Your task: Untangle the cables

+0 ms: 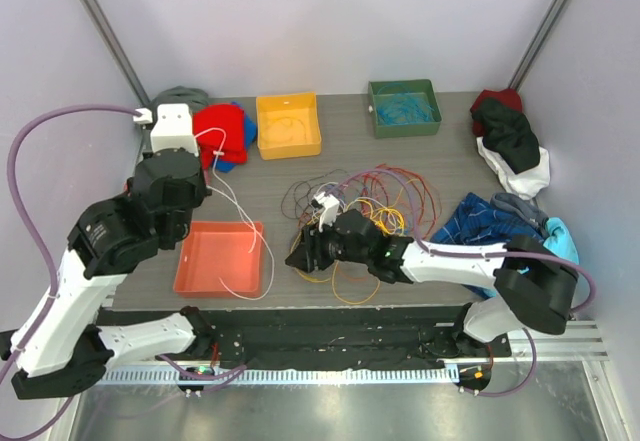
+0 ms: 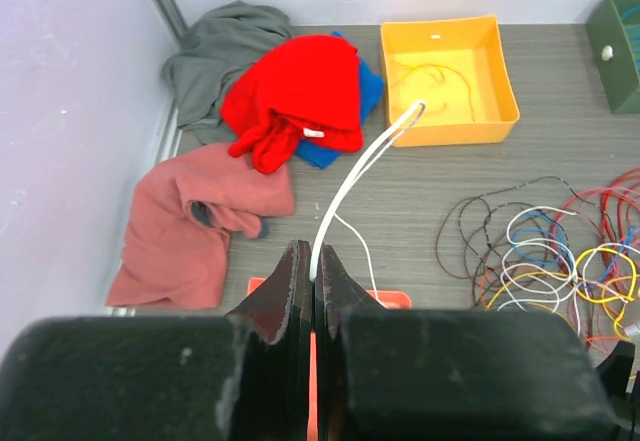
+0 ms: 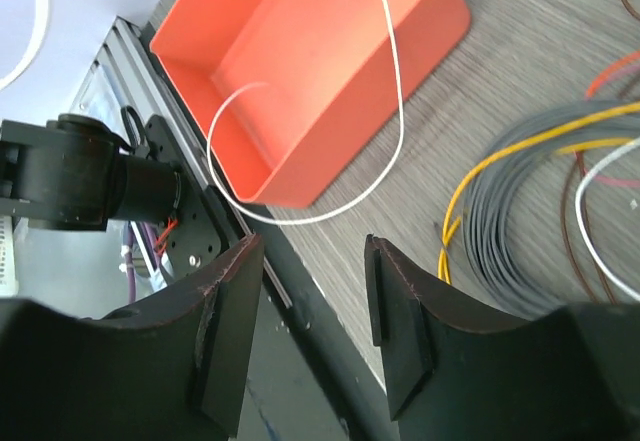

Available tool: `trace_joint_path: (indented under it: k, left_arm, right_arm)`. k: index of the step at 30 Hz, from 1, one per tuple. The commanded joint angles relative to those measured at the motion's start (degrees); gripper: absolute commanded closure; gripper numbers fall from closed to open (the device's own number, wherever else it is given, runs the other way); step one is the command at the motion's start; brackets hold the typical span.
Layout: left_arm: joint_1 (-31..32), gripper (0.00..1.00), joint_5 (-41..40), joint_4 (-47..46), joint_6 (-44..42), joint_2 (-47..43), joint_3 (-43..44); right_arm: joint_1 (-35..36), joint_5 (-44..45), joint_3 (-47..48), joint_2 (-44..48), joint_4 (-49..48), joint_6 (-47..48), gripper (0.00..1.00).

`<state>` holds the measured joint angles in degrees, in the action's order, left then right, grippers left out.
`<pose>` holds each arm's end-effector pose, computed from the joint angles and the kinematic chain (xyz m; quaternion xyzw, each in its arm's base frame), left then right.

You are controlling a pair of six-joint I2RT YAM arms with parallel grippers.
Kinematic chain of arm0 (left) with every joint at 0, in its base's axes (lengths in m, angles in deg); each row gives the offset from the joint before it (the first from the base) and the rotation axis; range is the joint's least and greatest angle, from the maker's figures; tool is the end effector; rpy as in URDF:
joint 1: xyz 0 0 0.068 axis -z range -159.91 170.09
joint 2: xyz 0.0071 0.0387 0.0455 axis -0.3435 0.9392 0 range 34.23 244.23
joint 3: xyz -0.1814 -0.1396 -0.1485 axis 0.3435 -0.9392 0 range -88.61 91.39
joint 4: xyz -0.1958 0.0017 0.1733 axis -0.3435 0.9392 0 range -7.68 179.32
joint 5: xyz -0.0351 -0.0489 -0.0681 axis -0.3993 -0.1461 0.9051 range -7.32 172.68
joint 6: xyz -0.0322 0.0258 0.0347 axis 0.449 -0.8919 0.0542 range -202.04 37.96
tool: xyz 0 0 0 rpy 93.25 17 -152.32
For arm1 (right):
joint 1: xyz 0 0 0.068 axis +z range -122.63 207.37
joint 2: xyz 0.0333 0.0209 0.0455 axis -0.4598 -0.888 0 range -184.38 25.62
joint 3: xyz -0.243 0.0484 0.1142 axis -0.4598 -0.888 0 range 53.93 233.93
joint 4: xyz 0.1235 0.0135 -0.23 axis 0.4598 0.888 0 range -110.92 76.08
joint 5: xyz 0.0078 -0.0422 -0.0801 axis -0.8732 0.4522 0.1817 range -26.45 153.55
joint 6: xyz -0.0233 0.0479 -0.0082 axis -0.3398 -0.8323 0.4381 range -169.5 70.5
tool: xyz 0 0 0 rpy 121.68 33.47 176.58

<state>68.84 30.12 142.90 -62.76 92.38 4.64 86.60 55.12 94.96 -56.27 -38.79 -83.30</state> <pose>0.1089 -0.0813 0.4866 -0.0357 0.7934 0.0426 0.6061 0.1530 0.2671 0.2173 -0.2225 0.8023 0.4415 0.3345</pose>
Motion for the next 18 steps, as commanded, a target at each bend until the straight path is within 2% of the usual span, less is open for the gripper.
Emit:
trace_joint_path:
  k: [1,5,11,18]
  left_arm:
    - [0.1,1.0,-3.2,0.8,0.4,-3.3,1.5]
    - [0.1,1.0,-1.9,1.7,1.1,-2.9,1.5]
    - [0.1,1.0,0.4,2.2,1.2,-1.5,1.1]
    - [0.0,1.0,1.6,2.1,1.4,-1.2,0.7]
  right_arm:
    - [0.4,-2.5,3.5,-5.3,-10.1,-0.2,0.46]
    - [0.5,-4.6,5.2,-12.1,-15.3,-0.7,0.44]
    - [0.5,-3.3,7.1,-20.7,-20.4,-0.5,0.43]
    - [0.5,-2.1,7.7,-25.2,-24.8,-0.9,0.43]
